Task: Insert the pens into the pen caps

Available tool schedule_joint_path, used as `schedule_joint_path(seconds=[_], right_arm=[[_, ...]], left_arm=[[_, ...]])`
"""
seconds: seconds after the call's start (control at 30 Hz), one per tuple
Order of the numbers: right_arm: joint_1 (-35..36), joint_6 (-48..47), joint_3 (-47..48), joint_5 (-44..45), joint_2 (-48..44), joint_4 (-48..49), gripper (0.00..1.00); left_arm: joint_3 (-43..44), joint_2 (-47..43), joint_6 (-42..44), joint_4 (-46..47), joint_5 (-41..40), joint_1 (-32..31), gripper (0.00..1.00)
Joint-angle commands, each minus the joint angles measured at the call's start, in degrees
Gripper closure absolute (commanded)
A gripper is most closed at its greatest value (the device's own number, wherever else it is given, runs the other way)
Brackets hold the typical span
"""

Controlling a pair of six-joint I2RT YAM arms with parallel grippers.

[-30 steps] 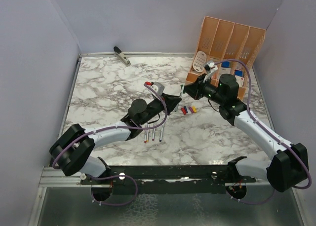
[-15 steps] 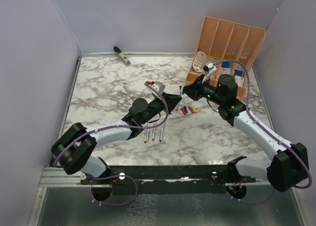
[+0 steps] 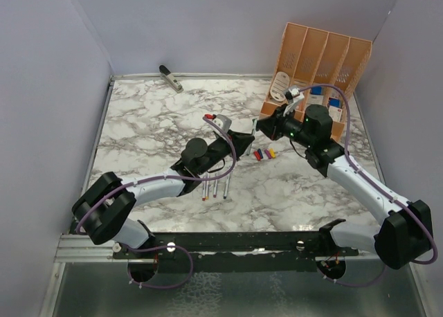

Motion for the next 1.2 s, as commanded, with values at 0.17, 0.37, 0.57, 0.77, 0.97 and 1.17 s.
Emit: schedule_joint_path(seconds=[0.17, 0.37, 0.57, 0.77, 0.97, 1.17], right_arm=[[0.4, 0.5, -1.0, 11.7, -2.2, 7.1, 0.99], [0.4, 3.7, -7.4, 3.7, -6.7, 24.5, 0.99], [0.4, 7.5, -11.8, -4.3, -9.3, 38.8, 0.99], [0.3, 15.5, -13.3, -10.6, -9.3, 51.2, 0.99], [0.4, 21.1, -13.1, -14.3, -7.6, 56.8, 0.99], [0.4, 24.1, -13.4, -16.3, -6.6, 58.6, 0.99]], left_arm=[[-9.1, -10.3, 1.6, 6.7, 1.3, 0.3, 1.00], [-12.6, -13.3, -1.0, 12.8, 3.6, 0.3, 1.00], [-15.1, -11.7, -4.9, 21.9, 6.2, 0.3, 1.00], [-16.1, -10.1, -8.1, 28.7, 9.0, 0.3, 1.00], [-14.4, -10.4, -8.3, 26.6, 12.0, 0.2, 1.00], [-13.5, -10.6, -7.1, 24.4, 14.4, 0.2, 1.00]])
